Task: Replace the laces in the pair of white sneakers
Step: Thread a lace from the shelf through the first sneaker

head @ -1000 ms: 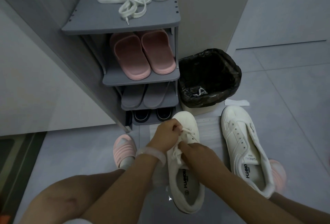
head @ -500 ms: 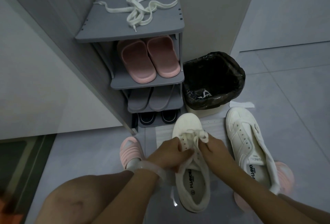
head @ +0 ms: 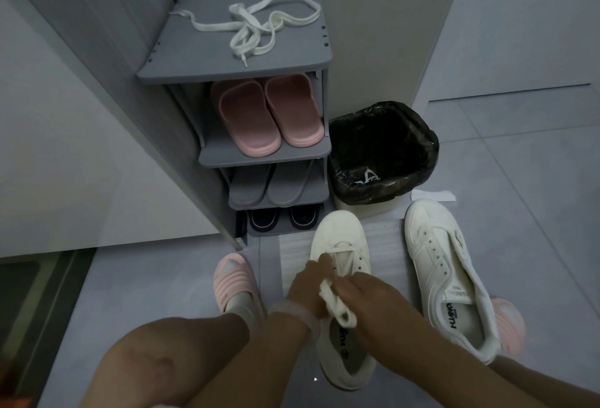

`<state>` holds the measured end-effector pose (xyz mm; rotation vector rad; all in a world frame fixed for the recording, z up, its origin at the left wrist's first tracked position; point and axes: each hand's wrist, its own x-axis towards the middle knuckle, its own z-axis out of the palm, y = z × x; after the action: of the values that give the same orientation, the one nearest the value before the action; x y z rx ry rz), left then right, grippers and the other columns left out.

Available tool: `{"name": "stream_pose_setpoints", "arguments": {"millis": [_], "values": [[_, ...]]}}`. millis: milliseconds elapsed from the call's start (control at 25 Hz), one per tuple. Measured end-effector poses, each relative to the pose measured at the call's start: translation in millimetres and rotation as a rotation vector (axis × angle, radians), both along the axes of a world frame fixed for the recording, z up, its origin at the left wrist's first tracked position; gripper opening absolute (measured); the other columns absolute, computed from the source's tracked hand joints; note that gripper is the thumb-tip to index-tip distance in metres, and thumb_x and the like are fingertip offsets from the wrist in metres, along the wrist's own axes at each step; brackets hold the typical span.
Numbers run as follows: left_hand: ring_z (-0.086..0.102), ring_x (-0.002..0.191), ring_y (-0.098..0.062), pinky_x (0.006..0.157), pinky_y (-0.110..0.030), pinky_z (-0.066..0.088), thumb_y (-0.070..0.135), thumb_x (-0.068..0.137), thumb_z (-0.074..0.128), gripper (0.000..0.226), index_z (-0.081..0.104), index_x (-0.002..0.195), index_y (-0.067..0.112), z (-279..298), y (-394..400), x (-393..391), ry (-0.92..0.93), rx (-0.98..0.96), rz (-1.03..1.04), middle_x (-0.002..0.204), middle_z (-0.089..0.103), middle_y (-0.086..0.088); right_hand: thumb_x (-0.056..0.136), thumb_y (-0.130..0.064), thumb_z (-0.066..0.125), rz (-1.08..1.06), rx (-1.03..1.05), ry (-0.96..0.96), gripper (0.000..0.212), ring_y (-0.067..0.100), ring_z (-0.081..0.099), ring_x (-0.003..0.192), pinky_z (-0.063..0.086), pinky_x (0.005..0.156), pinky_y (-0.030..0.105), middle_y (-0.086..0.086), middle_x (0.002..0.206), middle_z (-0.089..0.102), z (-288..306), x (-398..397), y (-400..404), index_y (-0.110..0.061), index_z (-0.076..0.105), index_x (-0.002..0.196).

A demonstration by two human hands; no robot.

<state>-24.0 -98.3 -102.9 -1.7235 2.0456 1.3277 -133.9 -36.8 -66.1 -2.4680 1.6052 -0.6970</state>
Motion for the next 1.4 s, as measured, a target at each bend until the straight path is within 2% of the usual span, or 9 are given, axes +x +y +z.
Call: {"name": "stream_pose_setpoints", "arguments": {"millis": [200, 440, 520, 600, 760, 880, 960, 1240, 1400], "values": [[0.05, 0.114, -0.032, 0.093, -0.034, 0.041, 0.017, 0.096, 0.04, 0.032, 0.038, 0.121, -0.003, -6, -6, -6, -0.098, -0.034, -0.089, 0.124, 0.047, -0.02, 0.047, -0.022, 0.063, 0.022, 0.193, -0.008, 0.048, -0.001, 0.05, 0.046, 0.032, 0.05, 0.012, -0.009, 0.057, 0.058, -7, -10, 10, -0.022, 0.045, 0.092], [0.052, 0.11, -0.032, 0.096, -0.039, 0.041, 0.003, 0.088, 0.048, 0.027, 0.053, 0.115, -0.001, 28, -11, -7, 0.169, -0.388, -0.004, 0.117, 0.056, -0.02, 0.093, -0.035, 0.033, -0.075, 0.412, -0.278, 0.025, -0.009, 0.045, 0.056, 0.034, 0.059, 0.006, -0.013, 0.075, 0.049, 28, -12, -17, -0.025, 0.056, 0.093], [0.056, 0.106, -0.033, 0.092, -0.038, 0.044, 0.014, 0.087, 0.049, 0.027, 0.059, 0.107, -0.003, 36, -14, -10, 0.221, -0.349, -0.102, 0.111, 0.061, -0.022, 0.099, -0.026, 0.04, -0.132, 0.497, -0.442, 0.026, -0.01, 0.05, 0.059, 0.037, 0.059, 0.007, -0.017, 0.068, 0.046, 36, -18, -27, -0.039, 0.044, 0.077], [0.06, 0.099, -0.026, 0.088, -0.034, 0.048, 0.021, 0.09, 0.049, 0.026, 0.066, 0.098, 0.002, 39, -18, -12, 0.342, -0.217, -0.199, 0.107, 0.066, -0.016, 0.096, -0.018, 0.044, -0.273, 0.499, -0.593, 0.023, 0.0, 0.053, 0.063, 0.039, 0.056, 0.008, -0.008, 0.07, 0.055, 38, -26, -36, -0.028, 0.054, 0.078], [0.06, 0.079, -0.002, 0.081, -0.018, 0.044, 0.024, 0.096, 0.046, 0.029, 0.067, 0.075, 0.022, 56, -30, -16, 0.633, -0.08, 0.067, 0.084, 0.068, -0.004, 0.093, -0.013, 0.048, -0.624, 0.45, -0.932, 0.023, 0.011, 0.056, 0.079, 0.044, 0.064, 0.013, 0.0, 0.094, 0.059, 37, -52, -56, -0.021, 0.054, 0.115], [0.059, 0.079, 0.002, 0.085, -0.018, 0.046, 0.019, 0.096, 0.043, 0.033, 0.066, 0.073, 0.025, 76, -36, -16, 0.757, -0.141, 0.298, 0.08, 0.065, 0.005, 0.088, -0.008, 0.053, -0.673, 0.255, -0.598, 0.033, 0.015, 0.053, 0.101, 0.038, 0.081, 0.019, -0.002, 0.11, 0.053, 38, -51, -47, -0.018, 0.053, 0.12], [0.057, 0.076, 0.006, 0.078, -0.01, 0.045, 0.019, 0.097, 0.041, 0.032, 0.066, 0.077, 0.024, 88, -34, -15, 0.799, -0.184, 0.228, 0.081, 0.062, 0.007, 0.088, -0.011, 0.054, -0.503, 0.291, -0.468, 0.023, 0.011, 0.054, 0.095, 0.037, 0.073, 0.012, -0.004, 0.102, 0.057, 35, -31, -35, -0.015, 0.062, 0.109], [0.056, 0.088, -0.014, 0.082, -0.022, 0.048, 0.028, 0.092, 0.044, 0.031, 0.071, 0.092, 0.012, 98, -28, -5, 0.731, -0.261, 0.004, 0.093, 0.051, 0.001, 0.087, -0.011, 0.058, -0.416, 0.291, -0.603, 0.022, -0.004, 0.054, 0.078, 0.04, 0.068, 0.009, -0.015, 0.083, 0.056, 18, -5, -33, -0.022, 0.056, 0.106], [0.051, 0.066, 0.004, 0.06, -0.01, 0.046, 0.019, 0.094, 0.048, 0.023, 0.066, 0.085, 0.029, 108, -28, 0, 0.748, -0.318, 0.058, 0.082, 0.042, 0.007, 0.091, -0.005, 0.052, -0.234, 0.363, -0.674, 0.015, -0.012, 0.056, 0.072, 0.039, 0.064, 0.006, -0.02, 0.071, 0.054, 22, -1, -40, -0.012, 0.065, 0.085]]}}
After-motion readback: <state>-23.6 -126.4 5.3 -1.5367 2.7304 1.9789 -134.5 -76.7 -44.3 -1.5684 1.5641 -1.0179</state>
